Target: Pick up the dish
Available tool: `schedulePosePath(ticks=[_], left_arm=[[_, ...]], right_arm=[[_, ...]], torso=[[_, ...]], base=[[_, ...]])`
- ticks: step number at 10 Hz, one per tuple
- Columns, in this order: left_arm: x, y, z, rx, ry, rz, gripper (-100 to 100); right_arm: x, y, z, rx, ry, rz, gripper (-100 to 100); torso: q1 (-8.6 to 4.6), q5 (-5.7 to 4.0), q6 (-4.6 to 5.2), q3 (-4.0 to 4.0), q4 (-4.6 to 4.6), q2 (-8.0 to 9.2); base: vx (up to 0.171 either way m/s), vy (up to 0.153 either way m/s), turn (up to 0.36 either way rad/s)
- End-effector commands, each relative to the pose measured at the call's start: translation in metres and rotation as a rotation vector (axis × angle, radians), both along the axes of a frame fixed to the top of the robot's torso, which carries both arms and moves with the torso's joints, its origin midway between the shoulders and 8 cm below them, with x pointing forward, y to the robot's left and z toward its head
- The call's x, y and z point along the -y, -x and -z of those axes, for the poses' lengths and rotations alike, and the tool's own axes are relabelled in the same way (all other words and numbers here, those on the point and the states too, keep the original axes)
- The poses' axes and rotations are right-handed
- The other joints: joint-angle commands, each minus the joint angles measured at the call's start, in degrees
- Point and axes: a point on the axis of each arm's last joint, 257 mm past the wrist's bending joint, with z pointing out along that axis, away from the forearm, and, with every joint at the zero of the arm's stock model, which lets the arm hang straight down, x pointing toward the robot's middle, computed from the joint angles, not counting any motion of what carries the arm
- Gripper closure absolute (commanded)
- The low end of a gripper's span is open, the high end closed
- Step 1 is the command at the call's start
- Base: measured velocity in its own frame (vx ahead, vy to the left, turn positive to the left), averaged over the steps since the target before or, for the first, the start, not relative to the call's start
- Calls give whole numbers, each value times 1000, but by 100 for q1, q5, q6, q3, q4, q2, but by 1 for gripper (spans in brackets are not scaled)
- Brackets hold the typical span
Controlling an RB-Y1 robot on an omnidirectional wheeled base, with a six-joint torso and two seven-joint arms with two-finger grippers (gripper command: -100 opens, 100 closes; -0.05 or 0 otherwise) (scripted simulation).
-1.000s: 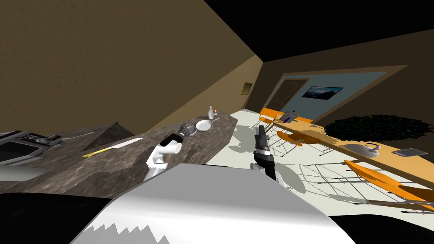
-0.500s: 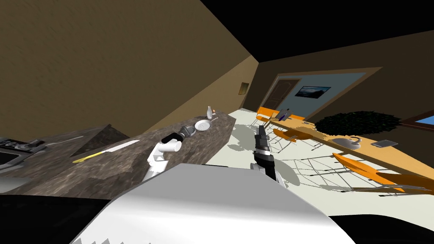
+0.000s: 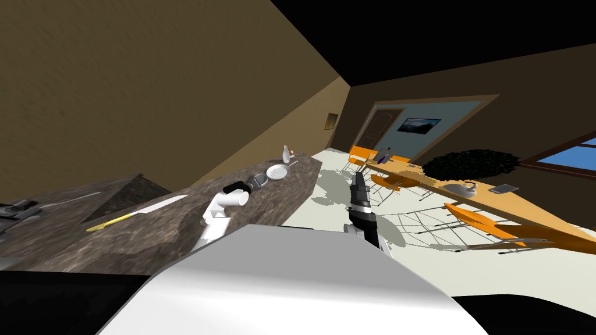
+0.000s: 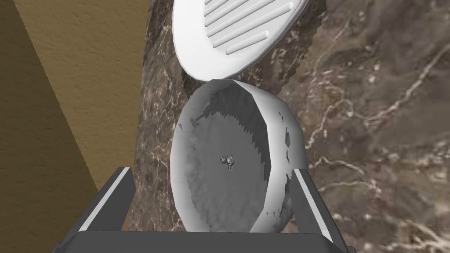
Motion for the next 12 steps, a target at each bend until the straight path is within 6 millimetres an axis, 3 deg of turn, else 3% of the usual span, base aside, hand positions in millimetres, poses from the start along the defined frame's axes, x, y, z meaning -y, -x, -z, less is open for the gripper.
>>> schedulePosePath(ticks=[1,12], left_arm=[[-4,1,6,-40,24,-12,-100],[-20,26,45,-289,115,-76,-100]], right_arm=[[0,0,0,0,0,0,0],[0,0,0,0,0,0,0]], torso=[[0,0,0,0,0,0],[-1,-1,0,-1,-1,-2]], base=[[-22,27,-104],[-18,22,-73]])
